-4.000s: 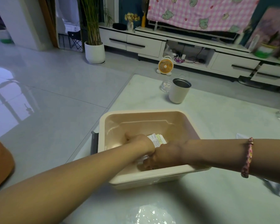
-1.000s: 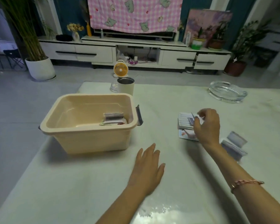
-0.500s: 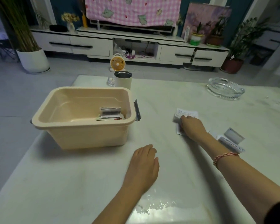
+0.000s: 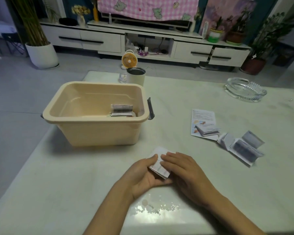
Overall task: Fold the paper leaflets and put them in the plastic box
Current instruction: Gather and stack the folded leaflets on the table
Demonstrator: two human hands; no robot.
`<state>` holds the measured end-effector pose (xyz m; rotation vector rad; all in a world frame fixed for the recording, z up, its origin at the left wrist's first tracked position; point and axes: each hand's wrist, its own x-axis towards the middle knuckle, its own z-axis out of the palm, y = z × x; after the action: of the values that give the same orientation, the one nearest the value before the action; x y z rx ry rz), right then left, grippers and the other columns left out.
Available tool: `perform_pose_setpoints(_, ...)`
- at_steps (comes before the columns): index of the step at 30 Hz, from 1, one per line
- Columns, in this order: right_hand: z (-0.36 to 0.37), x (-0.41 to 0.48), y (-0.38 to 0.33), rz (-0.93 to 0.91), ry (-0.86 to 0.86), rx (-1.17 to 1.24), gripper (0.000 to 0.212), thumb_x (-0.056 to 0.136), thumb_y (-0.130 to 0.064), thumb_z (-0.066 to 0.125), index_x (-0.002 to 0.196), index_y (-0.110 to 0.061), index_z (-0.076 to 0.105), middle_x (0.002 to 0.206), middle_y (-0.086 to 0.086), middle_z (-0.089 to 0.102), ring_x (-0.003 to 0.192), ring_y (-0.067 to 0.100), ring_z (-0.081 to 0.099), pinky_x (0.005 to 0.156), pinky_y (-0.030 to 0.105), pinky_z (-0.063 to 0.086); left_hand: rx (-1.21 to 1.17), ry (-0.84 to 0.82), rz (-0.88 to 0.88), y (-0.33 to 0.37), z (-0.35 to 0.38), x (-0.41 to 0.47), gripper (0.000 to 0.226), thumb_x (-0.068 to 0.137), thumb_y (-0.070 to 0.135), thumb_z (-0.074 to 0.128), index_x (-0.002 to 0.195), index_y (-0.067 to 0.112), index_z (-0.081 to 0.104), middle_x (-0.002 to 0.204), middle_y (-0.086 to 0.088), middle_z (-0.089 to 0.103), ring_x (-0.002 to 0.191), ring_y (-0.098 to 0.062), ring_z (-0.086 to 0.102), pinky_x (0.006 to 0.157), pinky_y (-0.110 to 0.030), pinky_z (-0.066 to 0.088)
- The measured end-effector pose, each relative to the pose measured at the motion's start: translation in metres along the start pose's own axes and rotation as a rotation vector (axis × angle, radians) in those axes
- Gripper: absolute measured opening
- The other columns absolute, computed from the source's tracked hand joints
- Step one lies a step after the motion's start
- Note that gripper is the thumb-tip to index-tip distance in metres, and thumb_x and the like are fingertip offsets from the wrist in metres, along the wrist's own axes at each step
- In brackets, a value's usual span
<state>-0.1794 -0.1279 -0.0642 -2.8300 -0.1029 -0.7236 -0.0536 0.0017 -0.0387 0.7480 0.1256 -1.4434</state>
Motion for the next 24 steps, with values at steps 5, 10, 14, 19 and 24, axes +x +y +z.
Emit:
perform_pose_setpoints(5, -0.027, 0.008, -0.008, 0.598, 0.096, 0.548, 0.025, 0.083, -0.02, 0.052, 0.099, -0.03, 0.068, 0.106, -0.015, 0.068, 0.107, -0.001, 0.056, 0.087, 0.007, 0.038, 0.178, 0.024, 0.16, -0.014, 0.003, 0.011, 0.03, 0.099, 0.015, 0.041, 0.122, -0.001, 0.051, 0.113, -0.023, 0.065, 0.1, -0.036, 0.065, 0.086, -0.051, 0.052)
perform_pose_setpoints(10, -0.013, 0.026, -0.008, 0.738, 0.129, 0.348, 0.028, 0.081, -0.027, 0.071, 0.103, -0.034, 0.056, 0.099, -0.012, 0.059, 0.09, 0.0, 0.052, 0.073, 0.008, 0.038, 0.242, -0.003, 0.263, -0.019, -0.002, 0.009, 0.03, 0.097, 0.016, 0.044, 0.121, 0.001, 0.053, 0.116, -0.02, 0.065, 0.107, -0.034, 0.063, 0.1, -0.052, 0.043)
perform_pose_setpoints(14, -0.005, 0.027, -0.02, 0.874, 0.318, 0.378, 0.013, 0.081, -0.02, 0.069, 0.074, -0.016, 0.059, 0.07, -0.004, 0.062, 0.063, 0.007, 0.053, 0.057, 0.013, 0.039, 0.236, 0.051, 0.378, -0.024, -0.004, 0.012, 0.038, 0.096, 0.027, 0.041, 0.125, 0.006, 0.052, 0.118, -0.015, 0.065, 0.112, -0.028, 0.061, 0.105, -0.049, 0.039)
perform_pose_setpoints(19, 0.005, 0.029, -0.032, 1.19, 0.564, 0.889, 0.013, 0.089, -0.019, 0.061, 0.081, -0.008, 0.063, 0.081, 0.009, 0.069, 0.077, 0.024, 0.066, 0.073, 0.036, 0.051, 0.177, 0.043, 0.484, -0.035, 0.013, 0.017, 0.038, 0.099, 0.029, 0.032, 0.12, 0.008, 0.056, 0.115, -0.01, 0.067, 0.109, -0.022, 0.063, 0.096, -0.036, 0.047)
perform_pose_setpoints(24, -0.009, 0.029, -0.01, 1.095, 0.524, 0.696, 0.012, 0.089, -0.012, 0.059, 0.079, -0.012, 0.065, 0.075, 0.002, 0.067, 0.068, 0.016, 0.06, 0.066, 0.033, 0.048, 0.136, 0.071, 0.482, -0.041, 0.025, 0.031, 0.027, 0.099, 0.02, 0.036, 0.107, 0.01, 0.059, 0.102, -0.007, 0.072, 0.095, -0.02, 0.068, 0.079, -0.029, 0.055)
